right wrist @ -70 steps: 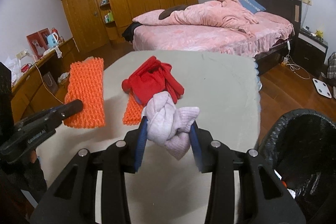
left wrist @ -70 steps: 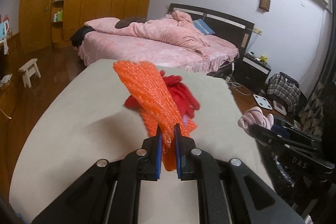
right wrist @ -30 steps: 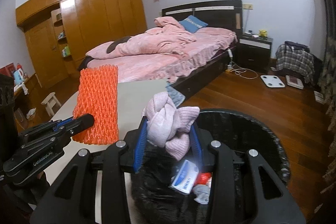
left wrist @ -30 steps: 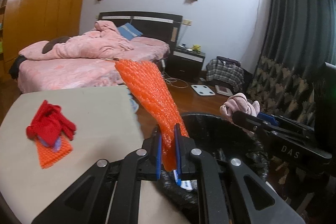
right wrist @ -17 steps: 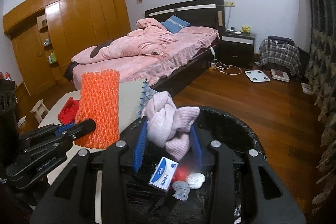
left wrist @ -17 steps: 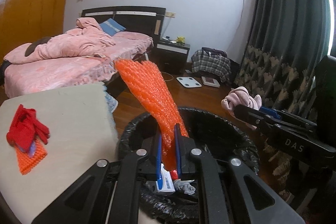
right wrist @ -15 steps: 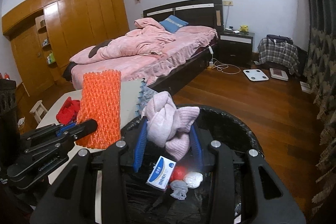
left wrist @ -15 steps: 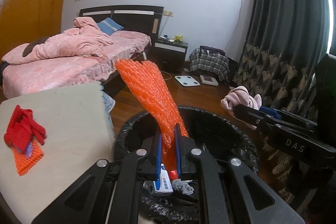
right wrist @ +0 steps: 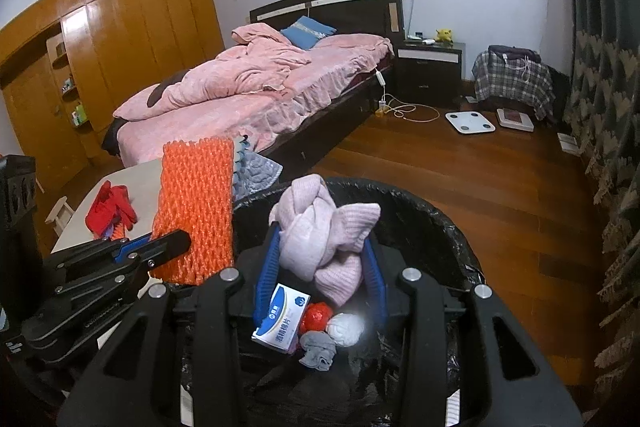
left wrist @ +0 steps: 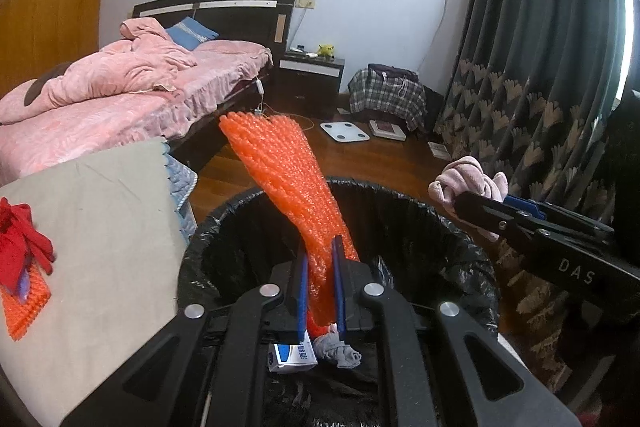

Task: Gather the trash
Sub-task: 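Carry the pink cloth and orange mesh net over the bin and open both grippers, then move both grippers back to the red gloves on the table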

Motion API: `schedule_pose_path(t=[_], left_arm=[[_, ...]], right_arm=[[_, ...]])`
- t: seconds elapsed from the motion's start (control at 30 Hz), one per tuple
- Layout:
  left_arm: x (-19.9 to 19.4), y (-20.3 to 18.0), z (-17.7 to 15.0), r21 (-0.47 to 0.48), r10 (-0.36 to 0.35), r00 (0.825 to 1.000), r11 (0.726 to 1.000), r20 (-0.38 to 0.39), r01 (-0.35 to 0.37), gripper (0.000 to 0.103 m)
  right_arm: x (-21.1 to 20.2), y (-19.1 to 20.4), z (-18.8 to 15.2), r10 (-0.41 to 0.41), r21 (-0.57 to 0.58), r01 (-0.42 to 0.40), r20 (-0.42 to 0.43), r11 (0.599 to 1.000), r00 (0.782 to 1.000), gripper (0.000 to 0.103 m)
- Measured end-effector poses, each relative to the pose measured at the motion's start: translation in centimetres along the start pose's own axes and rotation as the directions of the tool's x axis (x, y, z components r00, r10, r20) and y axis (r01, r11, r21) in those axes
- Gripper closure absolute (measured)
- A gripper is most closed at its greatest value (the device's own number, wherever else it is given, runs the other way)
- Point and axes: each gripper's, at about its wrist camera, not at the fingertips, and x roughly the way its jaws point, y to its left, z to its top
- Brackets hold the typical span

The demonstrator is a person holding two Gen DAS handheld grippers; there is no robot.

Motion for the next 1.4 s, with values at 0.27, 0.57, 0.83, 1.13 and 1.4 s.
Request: schedule_pose_path(t=[0.27, 0.57, 0.83, 1.13, 1.4], left_arm=[[1.0, 0.7, 0.0, -0.03, -0.026, 0.999, 0.999, -0.033, 0.025, 0.066], [-1.4, 3.4, -0.5, -0.067, 0.062, 0.998, 0.996, 0.008, -0.061, 0.032], [-6.5, 8.4, -1.0, -0.128, 0.217, 0.974, 0.97, 0.067, -0.207, 0.013], [-11.4, 15.6, -2.9, -0.22, 0.411, 0.909, 0.895, 0.067, -0.389, 0.01], [-14.3, 21.7, -4.9, -0.287, 0.534, 0.844, 0.818, 0.055, -0.499, 0.01]], right_arm=[[0.7, -1.1, -0.4, -0.03, 0.015, 0.03, -0.01, 0.999, 0.999, 0.049], [-0.3, -0.8, -0.1, -0.058, 0.019, 0.057, 0.044, 0.998, 0.997, 0.01], [-0.1, 2.4, 0.5, -0.007, -0.003, 0.007, 0.056, 1.0, 0.998, 0.006], [3.0, 9.8, 1.7, 0.1, -0.078, -0.098, 0.028, 0.992, 0.995, 0.006], [6.1, 16.6, 2.5, 0.184, -0.145, -0.182, 0.005, 0.973, 0.983, 0.006]])
